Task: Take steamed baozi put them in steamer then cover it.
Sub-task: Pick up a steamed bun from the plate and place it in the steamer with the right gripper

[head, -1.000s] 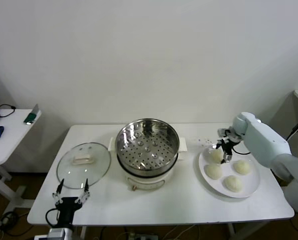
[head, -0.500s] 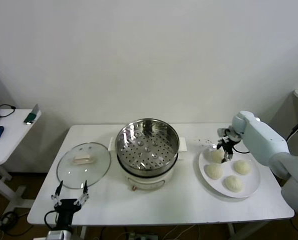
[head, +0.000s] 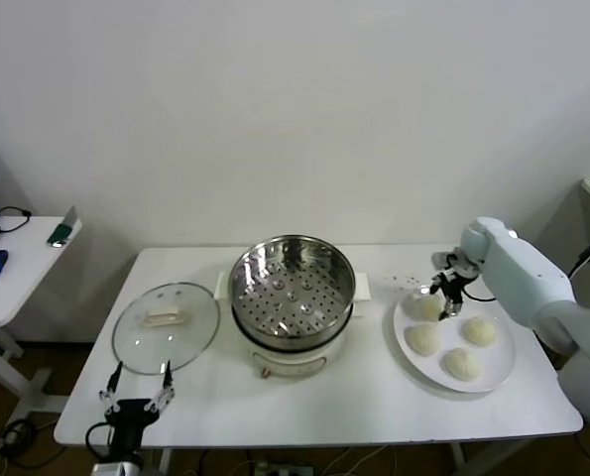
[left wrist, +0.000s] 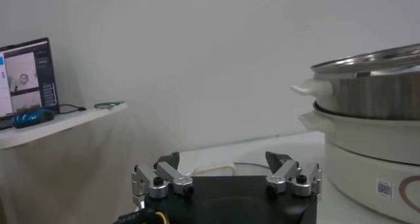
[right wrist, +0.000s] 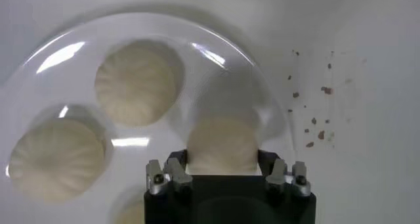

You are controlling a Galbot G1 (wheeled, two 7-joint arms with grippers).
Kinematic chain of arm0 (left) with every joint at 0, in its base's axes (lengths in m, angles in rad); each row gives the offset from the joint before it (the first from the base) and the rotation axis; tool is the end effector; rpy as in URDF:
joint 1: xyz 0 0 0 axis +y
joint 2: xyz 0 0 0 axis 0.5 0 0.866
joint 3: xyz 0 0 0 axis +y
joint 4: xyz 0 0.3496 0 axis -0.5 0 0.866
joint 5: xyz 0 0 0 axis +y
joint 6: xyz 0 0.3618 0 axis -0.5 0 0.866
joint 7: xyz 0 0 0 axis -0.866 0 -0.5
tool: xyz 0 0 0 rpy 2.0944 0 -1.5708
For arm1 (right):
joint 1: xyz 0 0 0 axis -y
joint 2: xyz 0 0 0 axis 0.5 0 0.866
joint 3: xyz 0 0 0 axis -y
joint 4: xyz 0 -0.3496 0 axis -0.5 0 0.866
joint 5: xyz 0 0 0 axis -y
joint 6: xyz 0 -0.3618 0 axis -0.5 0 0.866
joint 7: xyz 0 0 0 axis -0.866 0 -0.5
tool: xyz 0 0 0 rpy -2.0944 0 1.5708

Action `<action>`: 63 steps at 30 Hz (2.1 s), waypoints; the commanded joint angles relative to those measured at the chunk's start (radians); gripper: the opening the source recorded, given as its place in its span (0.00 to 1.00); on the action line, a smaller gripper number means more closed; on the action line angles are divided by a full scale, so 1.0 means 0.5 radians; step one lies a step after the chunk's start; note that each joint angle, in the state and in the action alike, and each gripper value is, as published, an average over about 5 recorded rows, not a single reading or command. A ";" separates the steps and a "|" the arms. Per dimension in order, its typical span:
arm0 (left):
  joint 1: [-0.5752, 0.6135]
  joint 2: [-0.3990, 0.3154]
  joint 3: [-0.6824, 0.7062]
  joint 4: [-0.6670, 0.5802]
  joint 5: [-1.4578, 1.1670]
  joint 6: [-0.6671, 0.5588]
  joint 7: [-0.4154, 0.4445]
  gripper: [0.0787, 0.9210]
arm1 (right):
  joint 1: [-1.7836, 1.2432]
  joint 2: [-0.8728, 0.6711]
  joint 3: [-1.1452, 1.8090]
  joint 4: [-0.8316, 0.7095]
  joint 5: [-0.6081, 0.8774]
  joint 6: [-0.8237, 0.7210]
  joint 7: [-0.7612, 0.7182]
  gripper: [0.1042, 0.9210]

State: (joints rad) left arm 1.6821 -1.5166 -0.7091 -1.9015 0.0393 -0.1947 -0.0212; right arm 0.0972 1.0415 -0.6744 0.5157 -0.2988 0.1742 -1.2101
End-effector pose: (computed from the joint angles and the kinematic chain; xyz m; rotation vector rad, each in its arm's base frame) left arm 0.1353 0.0756 -0.3833 0.2079 -3.0163 -0.2823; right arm 0.6254 -0.1920 -0.2127 1.2843 -1.2819 1.3564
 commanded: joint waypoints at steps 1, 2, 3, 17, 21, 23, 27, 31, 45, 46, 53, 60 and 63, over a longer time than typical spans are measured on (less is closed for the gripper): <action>0.030 -0.001 -0.001 -0.013 -0.001 -0.009 -0.002 0.88 | 0.340 -0.047 -0.338 0.212 0.179 0.135 -0.068 0.72; 0.035 -0.002 -0.001 -0.013 -0.002 -0.012 -0.002 0.88 | 0.420 -0.056 -0.427 0.284 0.230 0.158 -0.085 0.72; 0.040 -0.002 -0.002 -0.012 -0.003 -0.015 -0.003 0.88 | 0.500 -0.063 -0.527 0.362 0.288 0.180 -0.095 0.72; 0.069 -0.011 -0.007 -0.008 -0.025 -0.027 -0.028 0.88 | 1.092 0.294 -0.928 0.884 0.305 0.698 -0.096 0.73; 0.069 -0.004 -0.008 -0.009 -0.030 -0.022 -0.026 0.88 | 1.075 0.424 -0.885 1.038 0.070 0.849 -0.035 0.73; 0.067 0.002 -0.008 -0.011 -0.031 -0.017 -0.024 0.88 | 1.035 0.476 -0.864 1.099 -0.029 0.895 -0.010 0.73; 0.063 0.009 -0.005 -0.011 -0.029 -0.012 -0.022 0.88 | 0.908 0.579 -0.807 1.128 -0.247 0.994 0.056 0.74; 0.061 0.010 -0.004 -0.005 -0.027 -0.014 -0.020 0.88 | 0.776 0.657 -0.748 1.098 -0.489 1.085 0.133 0.74; 0.059 0.032 -0.026 -0.017 -0.041 0.001 -0.018 0.88 | 0.429 0.868 -0.618 0.785 -1.023 1.263 0.325 0.76; 0.059 0.029 -0.024 -0.018 -0.039 0.002 -0.018 0.88 | 0.414 0.881 -0.610 0.759 -1.042 1.268 0.336 0.76; 0.064 0.023 -0.022 -0.018 -0.032 0.003 -0.018 0.88 | 0.352 0.923 -0.578 0.680 -1.082 1.278 0.351 0.75; 0.062 0.023 -0.024 -0.014 -0.032 0.010 -0.020 0.88 | 0.334 0.919 -0.577 0.670 -1.069 1.230 0.352 0.76; 0.061 0.020 -0.023 -0.014 -0.030 0.012 -0.020 0.88 | 0.342 0.912 -0.578 0.679 -1.040 1.197 0.343 0.81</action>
State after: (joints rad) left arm 1.7128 -1.5042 -0.7216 -1.9096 0.0224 -0.1903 -0.0308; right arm 0.2906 1.4792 -0.9717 0.8723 -0.7909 0.7803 -1.0493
